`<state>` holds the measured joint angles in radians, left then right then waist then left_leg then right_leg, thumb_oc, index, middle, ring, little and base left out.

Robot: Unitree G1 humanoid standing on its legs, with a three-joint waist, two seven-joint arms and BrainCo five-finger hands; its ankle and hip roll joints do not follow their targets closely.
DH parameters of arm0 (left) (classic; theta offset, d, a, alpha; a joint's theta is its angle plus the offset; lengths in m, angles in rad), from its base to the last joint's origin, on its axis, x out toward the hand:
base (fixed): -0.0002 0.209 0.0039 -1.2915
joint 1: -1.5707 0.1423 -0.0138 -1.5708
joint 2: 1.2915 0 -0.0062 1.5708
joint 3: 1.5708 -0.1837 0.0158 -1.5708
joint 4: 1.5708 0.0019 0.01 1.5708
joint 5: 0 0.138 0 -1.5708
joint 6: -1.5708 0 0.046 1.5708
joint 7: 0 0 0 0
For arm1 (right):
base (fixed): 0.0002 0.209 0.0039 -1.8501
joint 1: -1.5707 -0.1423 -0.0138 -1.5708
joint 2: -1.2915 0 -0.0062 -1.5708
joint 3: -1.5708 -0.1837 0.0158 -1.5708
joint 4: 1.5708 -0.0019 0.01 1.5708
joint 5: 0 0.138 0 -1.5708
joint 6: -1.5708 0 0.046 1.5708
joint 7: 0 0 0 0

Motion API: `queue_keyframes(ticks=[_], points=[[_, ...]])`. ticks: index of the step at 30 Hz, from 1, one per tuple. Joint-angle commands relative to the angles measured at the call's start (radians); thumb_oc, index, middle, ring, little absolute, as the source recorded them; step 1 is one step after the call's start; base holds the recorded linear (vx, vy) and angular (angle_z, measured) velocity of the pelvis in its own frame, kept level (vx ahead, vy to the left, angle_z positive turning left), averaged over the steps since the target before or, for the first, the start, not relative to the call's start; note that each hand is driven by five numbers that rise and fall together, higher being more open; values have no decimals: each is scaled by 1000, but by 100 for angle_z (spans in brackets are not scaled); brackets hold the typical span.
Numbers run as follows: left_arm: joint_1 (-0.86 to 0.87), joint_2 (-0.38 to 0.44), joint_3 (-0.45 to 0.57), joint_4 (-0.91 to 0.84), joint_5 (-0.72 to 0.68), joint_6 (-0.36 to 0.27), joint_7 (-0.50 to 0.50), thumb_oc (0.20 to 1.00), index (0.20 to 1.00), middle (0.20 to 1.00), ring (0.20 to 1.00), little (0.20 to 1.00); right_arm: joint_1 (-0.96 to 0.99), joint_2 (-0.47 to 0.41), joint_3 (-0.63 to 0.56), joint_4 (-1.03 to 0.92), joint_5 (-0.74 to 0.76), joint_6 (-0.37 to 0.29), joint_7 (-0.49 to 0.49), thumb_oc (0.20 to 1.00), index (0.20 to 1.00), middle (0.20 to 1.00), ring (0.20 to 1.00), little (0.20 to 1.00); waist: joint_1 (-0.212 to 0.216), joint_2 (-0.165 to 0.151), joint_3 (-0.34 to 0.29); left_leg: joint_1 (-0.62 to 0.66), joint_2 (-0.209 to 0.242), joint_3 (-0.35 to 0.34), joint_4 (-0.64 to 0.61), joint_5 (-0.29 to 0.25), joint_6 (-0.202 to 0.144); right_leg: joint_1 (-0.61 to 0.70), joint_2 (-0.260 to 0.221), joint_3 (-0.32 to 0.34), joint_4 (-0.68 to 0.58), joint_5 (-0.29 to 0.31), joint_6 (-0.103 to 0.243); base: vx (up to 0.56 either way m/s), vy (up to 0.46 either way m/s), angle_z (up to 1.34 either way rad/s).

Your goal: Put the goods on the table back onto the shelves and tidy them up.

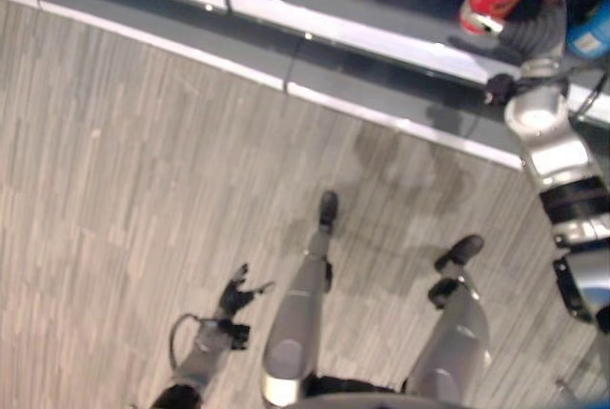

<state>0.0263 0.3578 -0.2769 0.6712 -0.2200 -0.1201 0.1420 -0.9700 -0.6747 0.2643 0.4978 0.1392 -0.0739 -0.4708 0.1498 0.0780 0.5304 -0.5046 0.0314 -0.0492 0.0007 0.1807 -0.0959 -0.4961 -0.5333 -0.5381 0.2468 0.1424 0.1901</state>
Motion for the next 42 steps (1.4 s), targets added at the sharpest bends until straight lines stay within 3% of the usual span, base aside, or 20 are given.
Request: queue_keyframes(ticks=[1, 42], points=[[35, 44, -69, 8, -42, -5, 13, 1000, 1000, 1000, 1000, 1000, -80, -64, 11, 8, 6, -31, -19, 1000, 1000, 1000, 1000, 1000, 40, 40, -20, 105, 1, 21, -88, -135, -26, -107, -44, 119, 169, 8, 72, 0, 0, 0], [30, 47, -81, 10, -60, -6, 13, 1000, 1000, 1000, 1000, 1000, -145, -47, 59, 78, 10, -18, -8, 1000, 1000, 1000, 1000, 1000, 44, 51, -30, 108, -3, 17, -88, -135, -26, -108, -51, 118, 178, 11, 72, 0, 0, 0]])
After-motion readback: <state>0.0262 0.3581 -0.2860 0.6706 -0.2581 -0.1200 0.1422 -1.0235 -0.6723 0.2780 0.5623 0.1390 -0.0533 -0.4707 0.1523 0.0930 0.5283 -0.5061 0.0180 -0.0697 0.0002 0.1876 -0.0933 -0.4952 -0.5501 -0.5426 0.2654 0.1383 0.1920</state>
